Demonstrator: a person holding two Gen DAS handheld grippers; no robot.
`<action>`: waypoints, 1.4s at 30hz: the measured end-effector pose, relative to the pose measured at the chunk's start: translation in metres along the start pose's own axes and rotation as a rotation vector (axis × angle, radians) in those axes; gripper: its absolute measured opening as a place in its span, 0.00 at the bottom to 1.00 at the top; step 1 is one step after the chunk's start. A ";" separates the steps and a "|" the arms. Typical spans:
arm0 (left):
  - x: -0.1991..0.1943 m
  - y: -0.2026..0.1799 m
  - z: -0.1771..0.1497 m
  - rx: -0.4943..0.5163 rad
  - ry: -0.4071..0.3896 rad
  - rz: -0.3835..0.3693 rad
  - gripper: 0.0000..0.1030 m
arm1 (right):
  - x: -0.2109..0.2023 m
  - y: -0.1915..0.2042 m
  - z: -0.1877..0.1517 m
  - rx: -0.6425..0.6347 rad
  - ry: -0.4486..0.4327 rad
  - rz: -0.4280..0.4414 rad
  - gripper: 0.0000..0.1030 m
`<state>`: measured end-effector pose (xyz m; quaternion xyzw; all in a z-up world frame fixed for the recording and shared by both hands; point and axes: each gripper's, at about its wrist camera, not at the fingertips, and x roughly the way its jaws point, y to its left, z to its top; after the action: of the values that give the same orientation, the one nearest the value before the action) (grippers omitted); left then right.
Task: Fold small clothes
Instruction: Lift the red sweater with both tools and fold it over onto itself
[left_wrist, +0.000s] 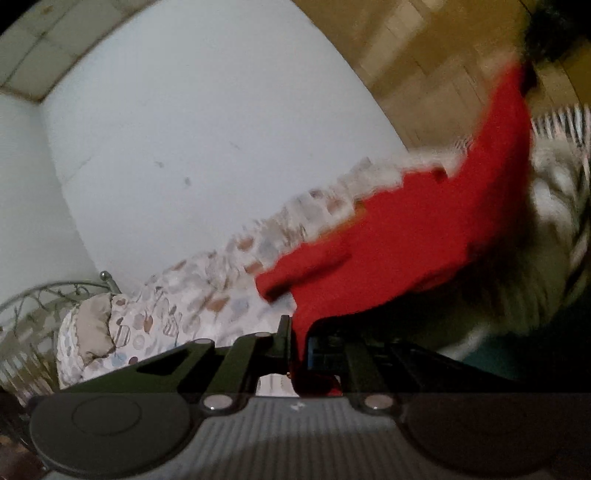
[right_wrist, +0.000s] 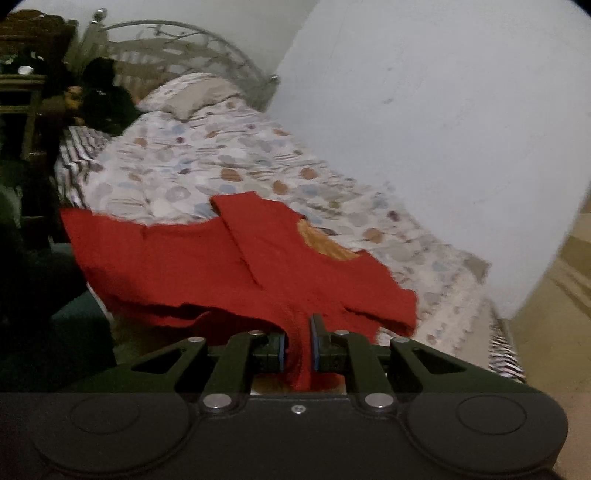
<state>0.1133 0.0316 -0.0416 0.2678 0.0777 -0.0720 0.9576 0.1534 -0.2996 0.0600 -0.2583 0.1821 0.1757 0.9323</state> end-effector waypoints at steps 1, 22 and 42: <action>-0.003 0.004 0.005 -0.034 -0.025 -0.001 0.06 | -0.003 0.005 -0.009 0.020 -0.014 -0.031 0.13; -0.089 0.054 0.071 -0.270 -0.204 -0.068 0.06 | -0.099 0.004 -0.036 0.210 -0.335 -0.253 0.02; -0.098 0.085 0.121 -0.357 -0.260 -0.110 0.06 | -0.124 -0.015 -0.002 0.196 -0.432 -0.262 0.02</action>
<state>0.0457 0.0492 0.1216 0.0781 -0.0206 -0.1433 0.9864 0.0514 -0.3419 0.1186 -0.1447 -0.0401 0.0862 0.9849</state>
